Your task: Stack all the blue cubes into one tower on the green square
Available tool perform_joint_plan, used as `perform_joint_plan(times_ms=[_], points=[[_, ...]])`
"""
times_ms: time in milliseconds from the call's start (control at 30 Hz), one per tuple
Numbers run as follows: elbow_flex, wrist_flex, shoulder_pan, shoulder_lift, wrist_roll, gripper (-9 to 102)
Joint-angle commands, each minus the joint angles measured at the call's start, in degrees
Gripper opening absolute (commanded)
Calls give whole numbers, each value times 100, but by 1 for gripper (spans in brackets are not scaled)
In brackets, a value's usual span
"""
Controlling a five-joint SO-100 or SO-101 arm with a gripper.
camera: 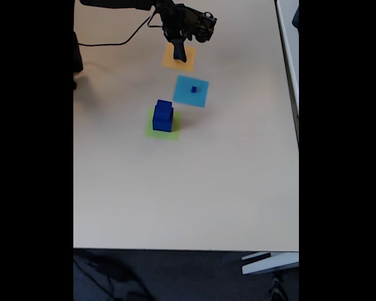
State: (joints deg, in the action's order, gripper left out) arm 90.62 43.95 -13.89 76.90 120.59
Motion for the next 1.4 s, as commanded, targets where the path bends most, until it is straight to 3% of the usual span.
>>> perform_joint_plan(times_ms=[0,800,1367], points=[[-35,-26,-176,431,229,34],[1011,-1063,-220,352,-79,32],[1213,-1318,-255,290,-88,21]])
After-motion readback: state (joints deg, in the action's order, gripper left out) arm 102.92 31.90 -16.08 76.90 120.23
